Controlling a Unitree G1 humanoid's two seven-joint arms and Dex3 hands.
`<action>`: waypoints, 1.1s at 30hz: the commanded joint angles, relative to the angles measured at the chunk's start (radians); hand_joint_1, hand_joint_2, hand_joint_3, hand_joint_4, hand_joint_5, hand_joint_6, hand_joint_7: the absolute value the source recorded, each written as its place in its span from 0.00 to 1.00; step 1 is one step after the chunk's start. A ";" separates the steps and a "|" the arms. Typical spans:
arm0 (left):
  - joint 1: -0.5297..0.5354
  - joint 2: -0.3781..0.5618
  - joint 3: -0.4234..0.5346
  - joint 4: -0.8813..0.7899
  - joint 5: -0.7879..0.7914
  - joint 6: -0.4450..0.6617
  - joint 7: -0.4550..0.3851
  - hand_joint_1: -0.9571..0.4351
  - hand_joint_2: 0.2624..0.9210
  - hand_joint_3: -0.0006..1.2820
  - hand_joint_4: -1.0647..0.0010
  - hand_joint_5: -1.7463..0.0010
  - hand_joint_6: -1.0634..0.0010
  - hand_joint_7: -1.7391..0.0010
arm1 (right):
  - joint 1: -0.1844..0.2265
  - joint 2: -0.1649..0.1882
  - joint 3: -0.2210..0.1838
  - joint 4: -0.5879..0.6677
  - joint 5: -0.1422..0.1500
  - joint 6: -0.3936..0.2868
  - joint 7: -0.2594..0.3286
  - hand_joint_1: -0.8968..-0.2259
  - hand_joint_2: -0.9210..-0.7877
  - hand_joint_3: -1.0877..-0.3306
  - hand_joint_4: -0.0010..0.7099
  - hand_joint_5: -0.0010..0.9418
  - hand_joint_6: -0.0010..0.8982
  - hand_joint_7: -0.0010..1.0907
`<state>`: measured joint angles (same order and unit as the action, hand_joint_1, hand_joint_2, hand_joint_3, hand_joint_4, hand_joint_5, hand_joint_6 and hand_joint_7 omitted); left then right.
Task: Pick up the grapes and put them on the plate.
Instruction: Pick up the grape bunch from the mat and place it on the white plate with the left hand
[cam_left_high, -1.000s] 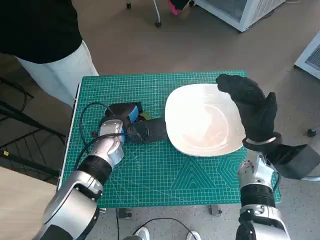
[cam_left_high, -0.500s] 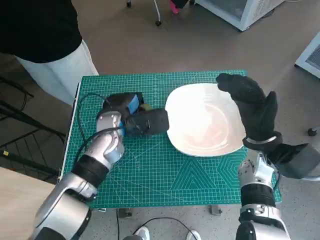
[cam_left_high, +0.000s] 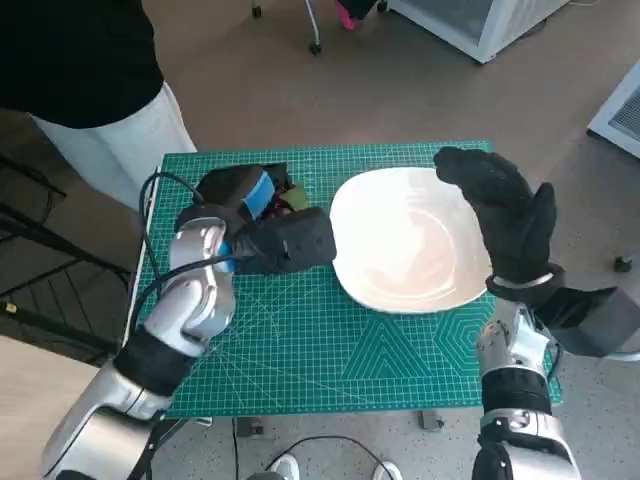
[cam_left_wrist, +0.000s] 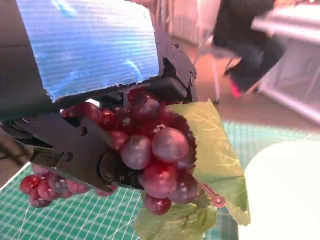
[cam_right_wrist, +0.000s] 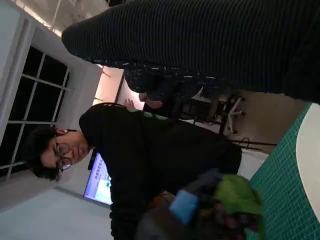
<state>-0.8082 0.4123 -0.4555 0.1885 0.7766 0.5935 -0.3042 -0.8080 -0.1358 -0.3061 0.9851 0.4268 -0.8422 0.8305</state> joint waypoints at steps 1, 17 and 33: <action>0.028 0.015 0.016 -0.084 0.028 0.004 -0.011 0.69 0.98 0.06 0.37 0.23 0.33 0.47 | 0.008 0.002 -0.003 0.013 -0.001 0.011 0.004 0.48 0.00 0.68 0.49 0.00 0.48 0.00; -0.018 -0.056 -0.007 -0.023 0.056 -0.057 0.020 0.69 1.00 0.05 0.39 0.23 0.33 0.46 | 0.009 -0.003 -0.009 0.008 0.004 0.011 0.009 0.48 0.00 0.68 0.49 0.00 0.49 0.00; -0.223 -0.229 -0.099 0.254 0.055 -0.149 0.015 0.69 1.00 0.19 0.58 0.19 0.57 0.21 | 0.025 -0.022 -0.024 -0.015 0.021 0.010 0.029 0.48 0.00 0.68 0.49 0.00 0.49 0.00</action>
<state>-0.9678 0.2175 -0.5391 0.3877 0.8272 0.4678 -0.2914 -0.8069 -0.1483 -0.3204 0.9716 0.4362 -0.8390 0.8480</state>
